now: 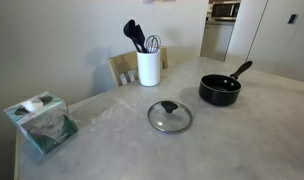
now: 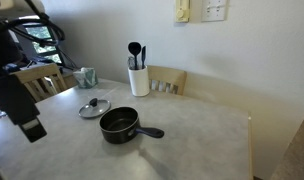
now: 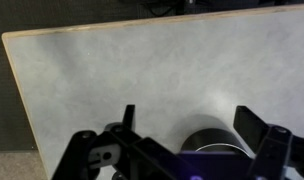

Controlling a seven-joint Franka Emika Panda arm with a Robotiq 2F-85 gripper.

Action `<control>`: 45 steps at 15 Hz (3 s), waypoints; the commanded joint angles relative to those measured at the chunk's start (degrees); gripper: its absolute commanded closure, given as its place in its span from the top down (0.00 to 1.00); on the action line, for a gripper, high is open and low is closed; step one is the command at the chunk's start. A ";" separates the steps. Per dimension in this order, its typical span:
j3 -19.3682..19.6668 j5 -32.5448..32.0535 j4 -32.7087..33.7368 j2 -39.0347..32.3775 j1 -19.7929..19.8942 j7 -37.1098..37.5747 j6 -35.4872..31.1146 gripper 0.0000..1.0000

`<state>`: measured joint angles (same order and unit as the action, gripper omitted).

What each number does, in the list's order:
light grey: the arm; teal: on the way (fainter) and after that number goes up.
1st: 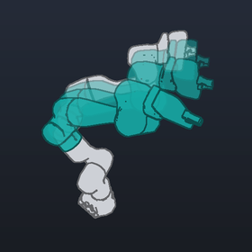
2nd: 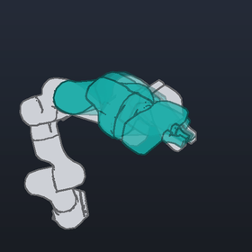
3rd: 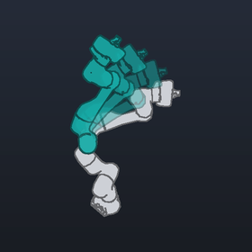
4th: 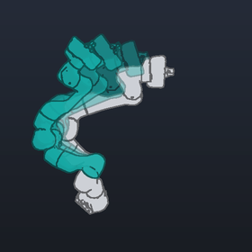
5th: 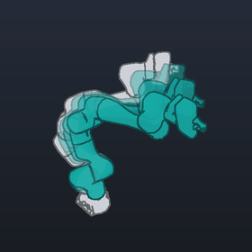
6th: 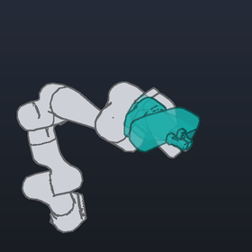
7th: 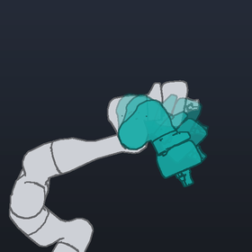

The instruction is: Put the lid on the pot

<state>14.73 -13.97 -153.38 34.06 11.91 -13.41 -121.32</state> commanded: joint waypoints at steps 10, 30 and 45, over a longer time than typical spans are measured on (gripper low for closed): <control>-5.04 2.31 5.99 -14.81 -10.95 -12.62 -4.97 1.00; -18.05 12.51 21.63 -39.29 -17.22 4.81 -19.62 1.00; -19.36 8.77 38.38 -59.61 -19.75 10.49 -22.93 1.00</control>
<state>-3.98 -3.87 -121.42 -18.85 -7.06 -3.27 -144.65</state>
